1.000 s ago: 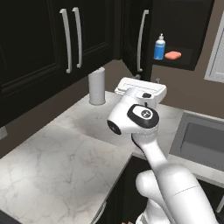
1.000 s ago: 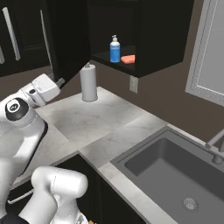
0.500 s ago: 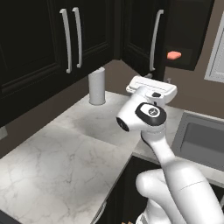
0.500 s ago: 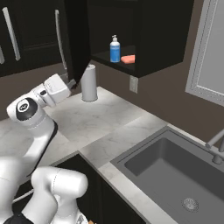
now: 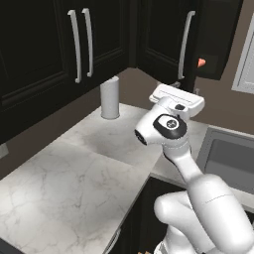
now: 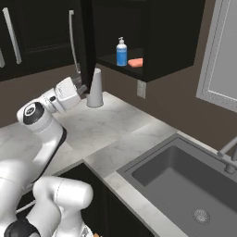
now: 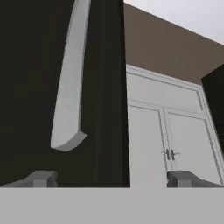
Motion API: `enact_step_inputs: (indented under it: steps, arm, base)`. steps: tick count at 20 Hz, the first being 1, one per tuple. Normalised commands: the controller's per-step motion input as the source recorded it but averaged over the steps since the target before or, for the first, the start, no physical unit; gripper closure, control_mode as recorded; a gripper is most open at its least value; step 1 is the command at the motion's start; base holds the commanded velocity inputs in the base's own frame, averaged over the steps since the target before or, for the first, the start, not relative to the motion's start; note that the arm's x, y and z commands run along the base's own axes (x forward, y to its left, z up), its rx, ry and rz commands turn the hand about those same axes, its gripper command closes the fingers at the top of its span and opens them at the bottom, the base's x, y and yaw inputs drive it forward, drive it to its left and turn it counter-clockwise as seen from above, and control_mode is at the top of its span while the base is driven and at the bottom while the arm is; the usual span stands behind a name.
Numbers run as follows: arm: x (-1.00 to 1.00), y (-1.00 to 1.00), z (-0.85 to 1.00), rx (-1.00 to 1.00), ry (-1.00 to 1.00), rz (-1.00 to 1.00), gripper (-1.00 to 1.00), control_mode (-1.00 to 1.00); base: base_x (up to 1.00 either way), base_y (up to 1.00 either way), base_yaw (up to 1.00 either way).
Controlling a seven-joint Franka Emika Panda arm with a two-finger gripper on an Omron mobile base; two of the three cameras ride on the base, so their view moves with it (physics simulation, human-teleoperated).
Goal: Pick up the bar soap and soap dispenser from the sink, and place them back in the cabinet, and close the cabinet door.
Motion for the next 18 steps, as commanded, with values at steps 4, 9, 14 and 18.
enact_step_inputs:
  steps: [4, 9, 14, 18]
  arm:
    - [0.22, -0.32, 0.0, 0.0, -0.01, -0.05, -1.0, -1.0]
    - [0.32, -0.25, 0.0, 0.0, 0.0, -0.02, -1.0, -1.0]
    - [0.38, -0.22, -0.01, 0.0, 0.0, 0.0, -1.0, -1.0]
    - [0.37, -0.23, -0.06, 0.0, 0.0, 0.0, -1.0, -1.0]
  base:
    - [0.0, 0.0, 0.0]
    - [0.0, 0.0, 0.0]
    - [0.0, 0.0, 0.0]
    - [0.0, 0.0, 0.0]
